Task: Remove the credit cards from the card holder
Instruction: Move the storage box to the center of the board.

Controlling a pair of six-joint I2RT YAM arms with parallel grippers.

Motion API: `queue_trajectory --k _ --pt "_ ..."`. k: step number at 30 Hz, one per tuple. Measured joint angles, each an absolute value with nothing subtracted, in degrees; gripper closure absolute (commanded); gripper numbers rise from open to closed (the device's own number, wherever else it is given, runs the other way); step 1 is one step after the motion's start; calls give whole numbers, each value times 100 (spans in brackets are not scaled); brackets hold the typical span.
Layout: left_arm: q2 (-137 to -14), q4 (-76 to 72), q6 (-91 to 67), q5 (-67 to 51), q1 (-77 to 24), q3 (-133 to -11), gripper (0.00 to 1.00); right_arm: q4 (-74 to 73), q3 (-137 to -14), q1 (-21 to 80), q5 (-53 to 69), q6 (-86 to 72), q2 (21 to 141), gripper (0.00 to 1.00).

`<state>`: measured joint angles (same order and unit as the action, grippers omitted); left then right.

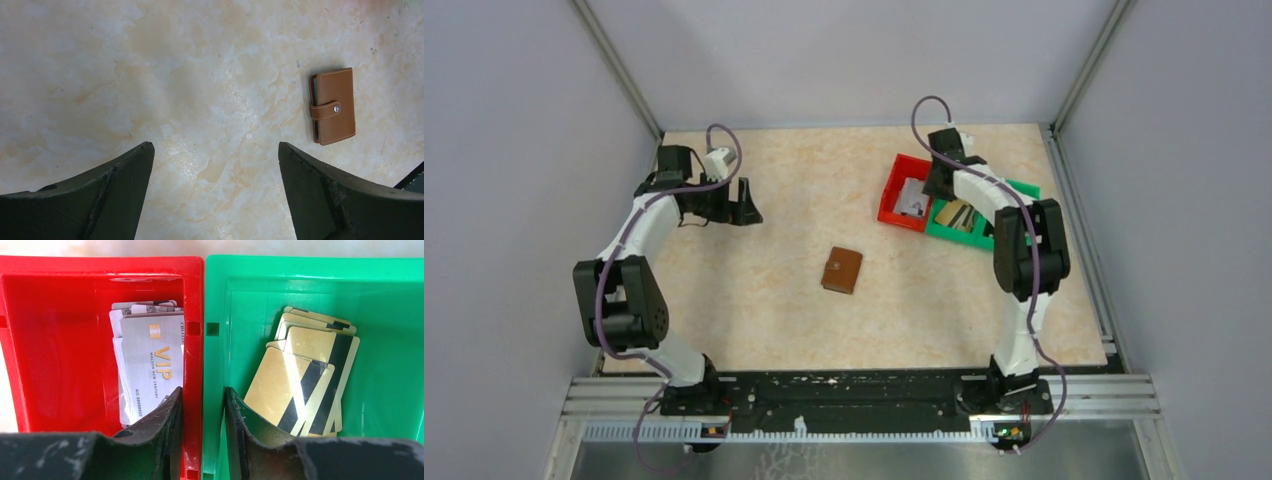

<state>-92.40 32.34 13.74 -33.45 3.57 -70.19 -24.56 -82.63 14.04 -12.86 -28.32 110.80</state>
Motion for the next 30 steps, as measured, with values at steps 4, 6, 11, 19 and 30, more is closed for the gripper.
queue_trajectory --k 4,6,11,19,30 --pt "-9194 3240 1380 -3400 357 -6965 1 -2600 -9135 1785 -1308 -2917 11701 99" --pt "-9170 3242 1393 -3430 357 -6910 1 -2665 -9601 1970 -1304 -2923 12022 99" --pt "-9159 3256 1474 -3566 357 -6700 1 -2814 -10575 2362 -1297 -2945 12676 100" --pt "-9159 3304 1531 -3675 353 -6573 1 -3076 -11384 2744 -1417 -3179 13174 99" --pt "-9159 3378 1638 -3758 325 -6573 1 -3223 -11824 3063 -1448 -3251 13426 52"
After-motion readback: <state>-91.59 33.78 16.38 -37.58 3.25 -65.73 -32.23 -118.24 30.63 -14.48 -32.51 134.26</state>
